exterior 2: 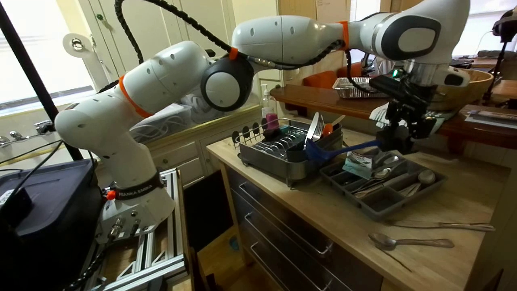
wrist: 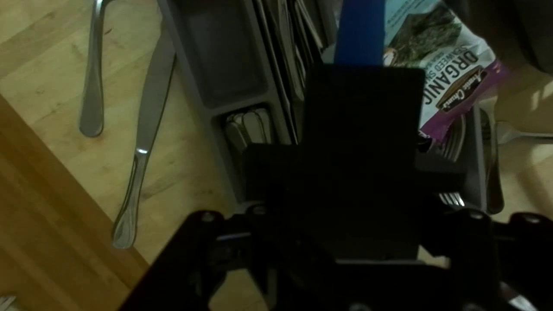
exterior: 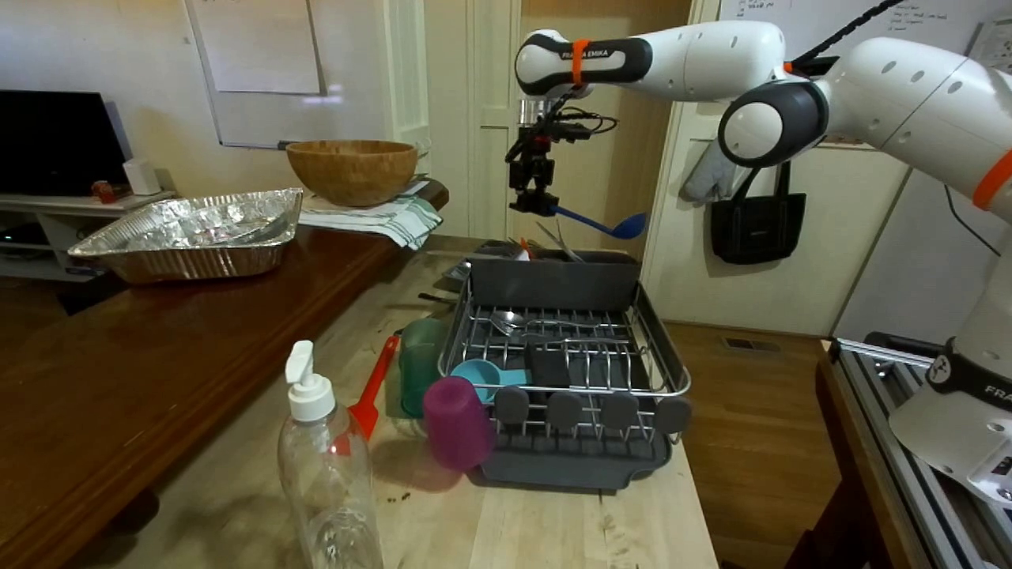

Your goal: Move the blue serving spoon to the next tray

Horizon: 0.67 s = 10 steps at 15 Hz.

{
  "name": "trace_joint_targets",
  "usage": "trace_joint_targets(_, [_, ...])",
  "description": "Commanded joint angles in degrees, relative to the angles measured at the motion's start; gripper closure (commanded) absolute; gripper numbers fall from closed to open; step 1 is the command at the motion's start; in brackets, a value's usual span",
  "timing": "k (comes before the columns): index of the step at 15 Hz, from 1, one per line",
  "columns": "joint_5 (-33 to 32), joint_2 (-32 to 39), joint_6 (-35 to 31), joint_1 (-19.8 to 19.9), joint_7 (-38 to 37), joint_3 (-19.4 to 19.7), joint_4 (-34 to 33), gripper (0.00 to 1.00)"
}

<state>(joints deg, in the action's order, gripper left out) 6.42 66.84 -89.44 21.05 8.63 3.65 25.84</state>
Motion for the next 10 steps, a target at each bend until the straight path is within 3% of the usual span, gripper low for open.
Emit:
trace_joint_targets(1, [-7.6, 0.0, -3.3, -5.1, -0.7, 3.2, 0.1, 0.61])
trace_joint_targets(7, [-18.7, 2.4, -2.1, -10.1, 4.7, 7.7, -1.0, 0.61])
trace_joint_targets(8, [-18.9, 2.8, -2.6, -9.9, 6.8, 7.3, -1.1, 0.61])
trace_joint_targets(9, [-17.2, 2.3, -2.2, -9.6, 3.5, 6.1, -1.6, 0.61])
trace_joint_targets(10, [-17.3, 2.4, -2.4, -9.6, 3.8, 6.1, -1.3, 0.36])
